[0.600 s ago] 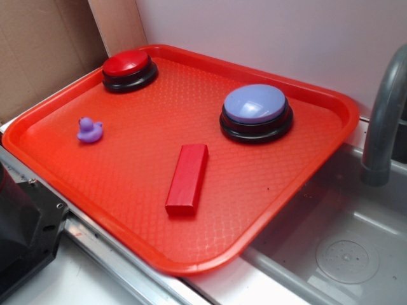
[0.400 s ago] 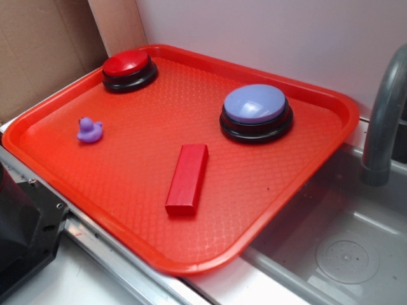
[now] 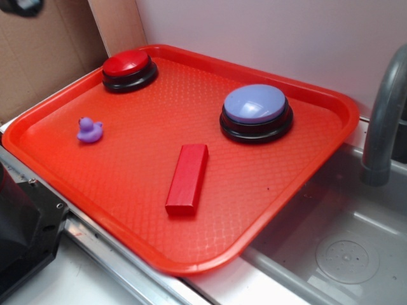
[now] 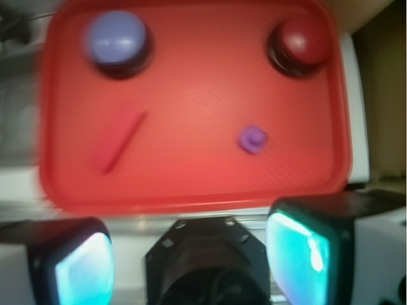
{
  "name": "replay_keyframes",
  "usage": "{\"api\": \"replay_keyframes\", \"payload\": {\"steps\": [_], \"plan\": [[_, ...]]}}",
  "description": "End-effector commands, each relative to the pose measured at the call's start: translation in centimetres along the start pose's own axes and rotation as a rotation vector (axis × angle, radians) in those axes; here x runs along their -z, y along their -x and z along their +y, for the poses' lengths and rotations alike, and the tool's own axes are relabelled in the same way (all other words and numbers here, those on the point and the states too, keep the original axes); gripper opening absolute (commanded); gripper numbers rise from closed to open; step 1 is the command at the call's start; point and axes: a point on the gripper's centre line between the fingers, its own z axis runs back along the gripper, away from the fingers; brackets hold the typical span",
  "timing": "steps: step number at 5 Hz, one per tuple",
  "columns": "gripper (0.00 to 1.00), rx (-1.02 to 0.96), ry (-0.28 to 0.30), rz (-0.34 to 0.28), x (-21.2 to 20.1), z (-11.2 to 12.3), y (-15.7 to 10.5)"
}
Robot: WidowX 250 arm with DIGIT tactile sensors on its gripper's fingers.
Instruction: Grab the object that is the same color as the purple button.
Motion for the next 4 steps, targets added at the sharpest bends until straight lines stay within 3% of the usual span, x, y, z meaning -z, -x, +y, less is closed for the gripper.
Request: {"api": "replay_keyframes", "payload": {"steps": [1,2,4], "plan": [[1.00,-0.348,-0.006,-0.119,4.4,6.5,-1.3],[1.00,-0.435,0.019,-0.152,8.1,6.8,-2.1],[1.00,-0.300,-0.013,-0.125,14.1,4.0,-4.5]]}}
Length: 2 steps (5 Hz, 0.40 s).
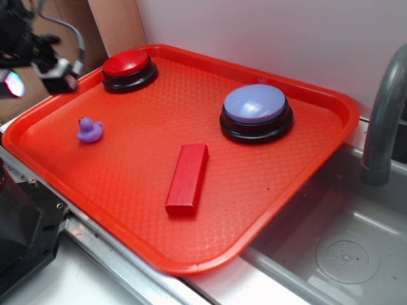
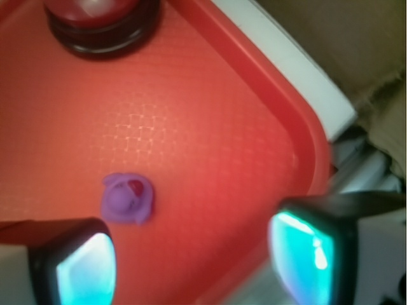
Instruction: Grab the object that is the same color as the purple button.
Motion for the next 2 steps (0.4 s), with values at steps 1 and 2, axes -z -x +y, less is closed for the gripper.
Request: {"api": "replay_keyframes", "payload": {"steps": [1,2], "plan": [[1.00,0.102,0.013,-0.002,3.2,-2.3,-0.7],[1.00,0.104,-0.016,0.042,4.8,-1.3,-0.9]]}}
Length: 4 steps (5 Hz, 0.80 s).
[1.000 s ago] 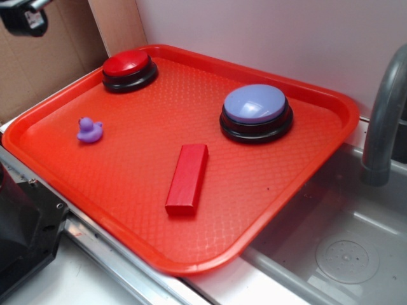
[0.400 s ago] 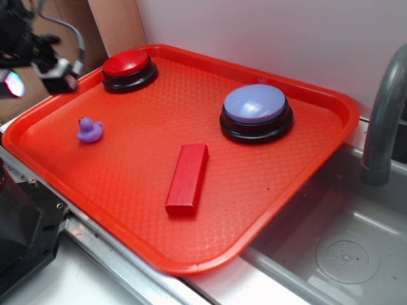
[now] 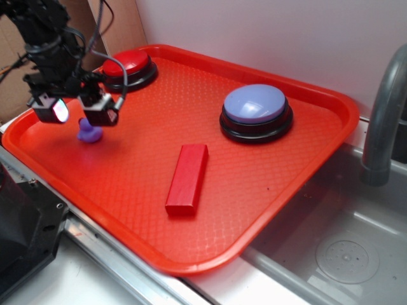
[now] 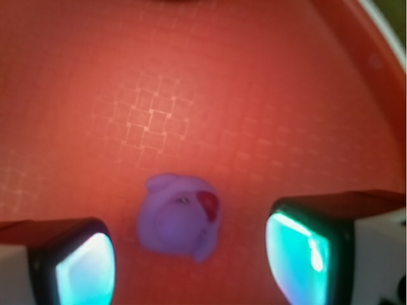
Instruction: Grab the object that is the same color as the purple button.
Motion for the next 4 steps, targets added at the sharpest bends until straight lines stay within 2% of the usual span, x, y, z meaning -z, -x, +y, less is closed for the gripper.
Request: {"api": "replay_keyframes", "payload": {"steps": [1,2,3,4], "plan": [[0.00,0.050,-0.012,0.008,1.5,1.4,-0.6],[0.00,0.096,0.032,-0.011,0.0,1.5,-0.4],[0.00,0.163,0.052,-0.114,-5.0,1.4,0.0],[0.00,0.184,0.030,-0.114,-10.0,1.2,0.5]]}}
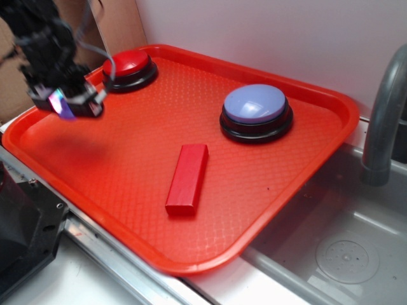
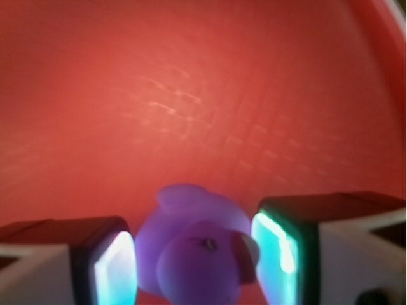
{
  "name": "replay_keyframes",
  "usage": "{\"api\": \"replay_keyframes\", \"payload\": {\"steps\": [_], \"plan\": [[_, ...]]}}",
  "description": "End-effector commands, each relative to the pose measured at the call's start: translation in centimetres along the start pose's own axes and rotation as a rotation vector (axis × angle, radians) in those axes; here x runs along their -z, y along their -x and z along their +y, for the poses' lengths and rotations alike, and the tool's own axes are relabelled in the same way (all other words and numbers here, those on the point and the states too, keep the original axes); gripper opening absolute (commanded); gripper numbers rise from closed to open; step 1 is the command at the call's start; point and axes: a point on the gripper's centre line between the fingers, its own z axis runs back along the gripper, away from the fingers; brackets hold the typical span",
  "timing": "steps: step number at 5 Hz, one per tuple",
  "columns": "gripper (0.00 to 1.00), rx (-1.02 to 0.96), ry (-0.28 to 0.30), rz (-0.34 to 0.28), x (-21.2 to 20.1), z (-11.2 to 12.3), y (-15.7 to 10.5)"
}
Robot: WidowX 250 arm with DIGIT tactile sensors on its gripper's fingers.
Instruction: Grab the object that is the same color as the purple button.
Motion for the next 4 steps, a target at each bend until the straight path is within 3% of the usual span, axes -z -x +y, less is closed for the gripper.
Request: {"api": "replay_keyframes", "payload": {"steps": [1,2,3,4], "plan": [[0.00,0.115,0.032,-0.016,-10.7,-1.6,-1.5],[0.00,0.233,0.070,0.041,-13.7,-4.5,-3.5],[0.00,0.344,0.060,0.092,-13.2,-8.0,-4.7],[0.00,0.376,0.052,0.088,-13.0,-8.6,-4.5]]}}
